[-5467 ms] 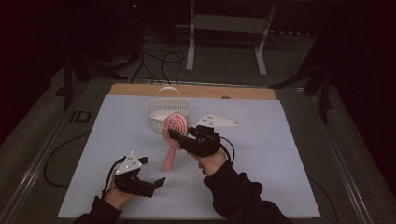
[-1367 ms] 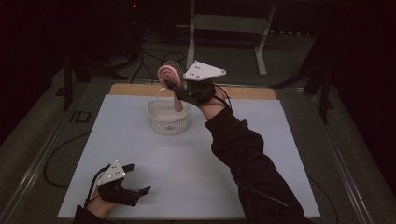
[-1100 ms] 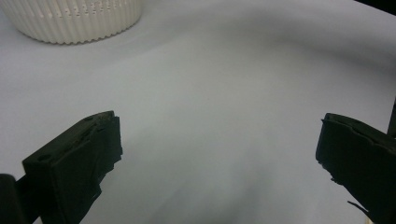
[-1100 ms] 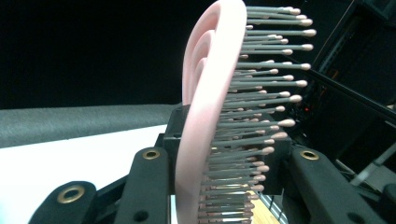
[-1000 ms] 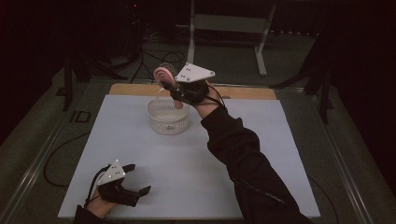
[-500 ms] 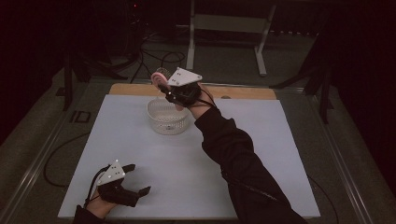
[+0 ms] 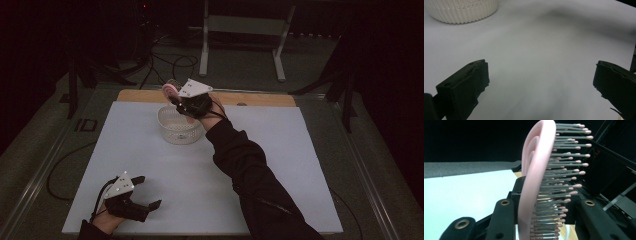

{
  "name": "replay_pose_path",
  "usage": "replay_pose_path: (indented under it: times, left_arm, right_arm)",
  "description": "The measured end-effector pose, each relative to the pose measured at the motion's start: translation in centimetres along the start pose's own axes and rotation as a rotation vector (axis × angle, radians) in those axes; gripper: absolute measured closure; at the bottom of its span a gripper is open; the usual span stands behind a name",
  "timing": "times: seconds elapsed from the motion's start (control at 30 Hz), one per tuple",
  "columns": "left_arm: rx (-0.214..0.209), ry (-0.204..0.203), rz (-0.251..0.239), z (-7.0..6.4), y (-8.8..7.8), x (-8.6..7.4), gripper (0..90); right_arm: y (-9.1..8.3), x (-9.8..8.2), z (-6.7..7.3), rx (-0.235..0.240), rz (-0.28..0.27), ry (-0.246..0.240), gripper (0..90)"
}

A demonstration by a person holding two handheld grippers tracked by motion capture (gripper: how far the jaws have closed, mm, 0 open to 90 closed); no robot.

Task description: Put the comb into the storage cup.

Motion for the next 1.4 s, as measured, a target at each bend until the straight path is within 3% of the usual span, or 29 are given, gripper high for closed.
replay_pose_path:
  times: [0.53, 0.97, 1.23, 1.4]
  left_arm:
    - [0.001, 0.002, -0.006, -0.1, -0.1, 0.0, 0.1]
    - [-0.003, 0.006, -0.01, -0.1, -0.2, 0.1, 0.1]
    - [-0.002, 0.007, -0.008, -0.1, -0.1, 0.1, 0.1]
    - [-0.002, 0.007, -0.008, -0.1, -0.1, 0.0, 0.1]
  right_arm:
    - [1.8, -2.0, 1.2, 0.008, 0.047, -0.073, 63.9]
    - [2.8, -3.3, 1.7, 0.012, 0.067, -0.077, 63.9]
    - [3.2, -3.7, 2.2, 0.002, 0.087, -0.134, 63.9]
    - [3.5, -4.0, 2.6, -0.007, 0.117, -0.146, 63.8]
Point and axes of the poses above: each handheld gripper's, and its own axes: y roughly forward along the jaws, x roughly out of its top, z roughly to its left, the point moved 1 cm from there along y, roughly forward along the jaws, and after that the axes turned 12 degrees about -z, right-handed, at the moved point
